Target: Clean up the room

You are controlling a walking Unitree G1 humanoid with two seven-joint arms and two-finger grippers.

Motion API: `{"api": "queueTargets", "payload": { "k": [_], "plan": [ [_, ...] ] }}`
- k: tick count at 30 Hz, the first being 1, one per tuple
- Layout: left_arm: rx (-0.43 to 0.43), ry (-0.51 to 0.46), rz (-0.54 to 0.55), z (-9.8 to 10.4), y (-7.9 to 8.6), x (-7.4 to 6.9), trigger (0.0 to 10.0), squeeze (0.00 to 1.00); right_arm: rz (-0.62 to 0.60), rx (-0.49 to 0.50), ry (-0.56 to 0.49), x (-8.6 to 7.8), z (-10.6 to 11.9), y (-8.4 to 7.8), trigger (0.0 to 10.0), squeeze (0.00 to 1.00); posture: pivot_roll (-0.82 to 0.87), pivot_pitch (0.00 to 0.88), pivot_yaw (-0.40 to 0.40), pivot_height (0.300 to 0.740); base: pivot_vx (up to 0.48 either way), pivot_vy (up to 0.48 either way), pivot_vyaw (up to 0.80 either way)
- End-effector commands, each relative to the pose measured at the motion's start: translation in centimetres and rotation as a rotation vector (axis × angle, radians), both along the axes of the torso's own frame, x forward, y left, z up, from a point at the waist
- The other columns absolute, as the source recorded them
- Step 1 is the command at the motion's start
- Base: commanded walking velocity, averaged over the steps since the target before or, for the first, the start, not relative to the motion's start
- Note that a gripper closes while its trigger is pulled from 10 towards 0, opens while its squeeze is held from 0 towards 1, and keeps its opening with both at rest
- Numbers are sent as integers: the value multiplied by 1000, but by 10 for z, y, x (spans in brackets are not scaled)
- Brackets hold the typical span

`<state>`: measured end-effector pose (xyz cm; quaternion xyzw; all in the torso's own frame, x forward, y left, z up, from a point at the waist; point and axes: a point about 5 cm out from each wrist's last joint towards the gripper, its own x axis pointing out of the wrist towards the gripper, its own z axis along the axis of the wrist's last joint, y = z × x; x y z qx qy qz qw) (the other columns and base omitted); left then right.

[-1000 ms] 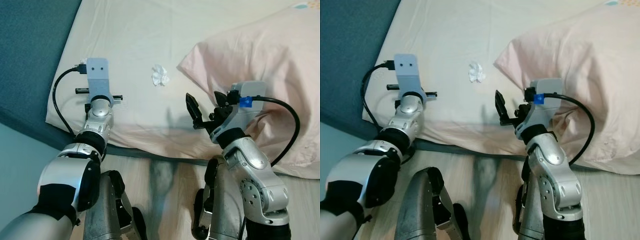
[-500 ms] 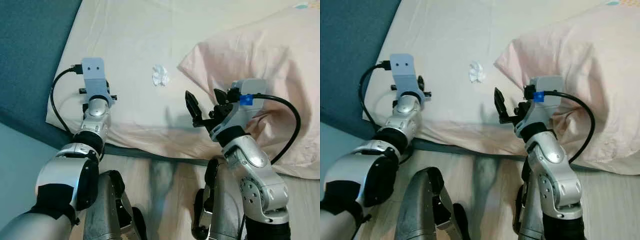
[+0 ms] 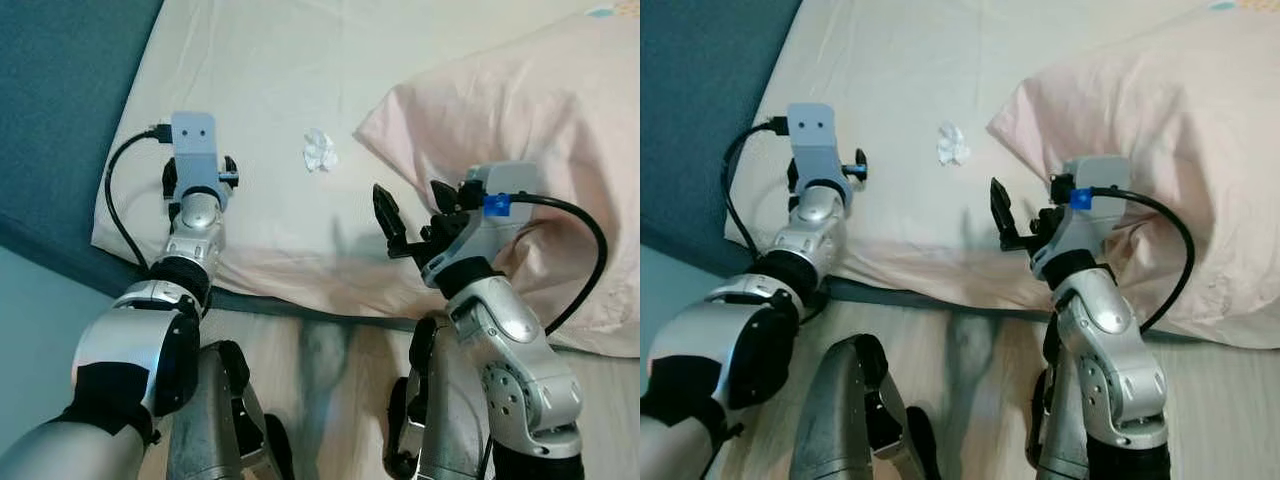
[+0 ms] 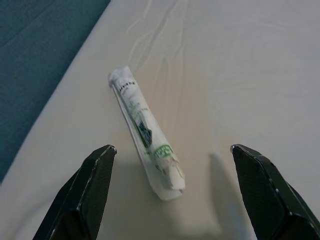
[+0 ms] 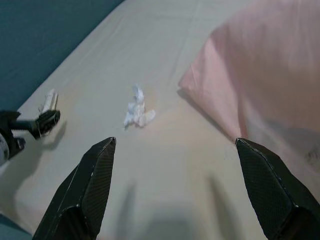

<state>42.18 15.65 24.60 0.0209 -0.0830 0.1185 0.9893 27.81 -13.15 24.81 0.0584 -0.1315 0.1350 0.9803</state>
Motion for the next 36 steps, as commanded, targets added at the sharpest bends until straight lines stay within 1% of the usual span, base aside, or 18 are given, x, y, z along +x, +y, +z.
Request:
{"api": "queueTargets", "payload": {
  "k": [1,2,3,7,8,10,13,15,21,22,23,25,26,28,32,34,35,36],
  "plan": [
    [19,50,15,-10,8,-1,10000,1000,21,7,15,-5,-3,5,10000,0,-243,513,189,370,0,0,0],
    [35,60,-4,-10,6,0,10000,627,19,10,19,-10,-3,6,10000,0,-250,529,193,370,0,0,0],
    [42,64,-8,-10,5,0,10000,0,17,12,22,-12,-3,6,10000,0,-251,533,194,370,0,0,0],
    [52,73,-10,-10,6,0,10000,0,11,15,30,-19,-3,6,10000,0,-264,568,197,370,0,0,0],
    [54,80,-7,-10,7,0,10000,0,-2,19,45,-25,-5,4,10000,0,-275,594,196,370,0,0,0],
    [56,82,0,-8,9,1,10000,0,-10,21,54,-31,-5,2,10000,0,-280,615,196,370,0,0,0],
    [65,82,10,-7,10,1,10000,0,-20,21,65,-34,-6,1,10000,0,-282,622,196,370,0,0,0],
    [43,78,33,-2,16,1,10000,0,-34,27,72,-42,-3,0,10000,0,-294,667,189,370,0,0,0],
    [2,52,61,9,24,2,10000,0,-47,36,85,-50,-1,0,10000,0,-302,694,184,370,0,0,0],
    [-5,48,70,11,27,2,4314,0,-48,36,88,-51,-1,0,10000,0,-301,697,182,370,0,0,0],
    [-16,43,81,13,30,2,4314,0,-47,36,93,-53,0,1,10000,0,-299,699,181,370,0,0,0],
    [-18,41,83,14,31,2,4314,0,-46,36,94,-53,0,1,10000,0,-299,699,181,370,0,0,0],
    [-21,36,105,16,37,1,0,0,-44,37,99,-53,0,2,10000,0,-292,704,188,370,0,0,0],
    [-27,31,138,19,47,0,0,0,-44,41,104,-53,0,4,10000,0,-288,701,194,370,0,0,0],
    [-30,32,151,19,52,-1,0,0,-45,45,107,-52,0,4,10000,0,-288,701,194,370,0,0,0],
    [-27,39,185,16,64,-4,0,0,-45,45,106,-52,2,5,10000,0,-291,689,197,370,0,0,0],
    [-21,43,212,13,73,-6,0,0,-46,38,104,-52,3,5,10000,0,-293,673,203,370,0,0,0],
    [-21,43,212,13,73,-6,0,0,-46,38,104,-52,3,5,10000,0,-293,673,203,370,0,0,0]
  ]
}}
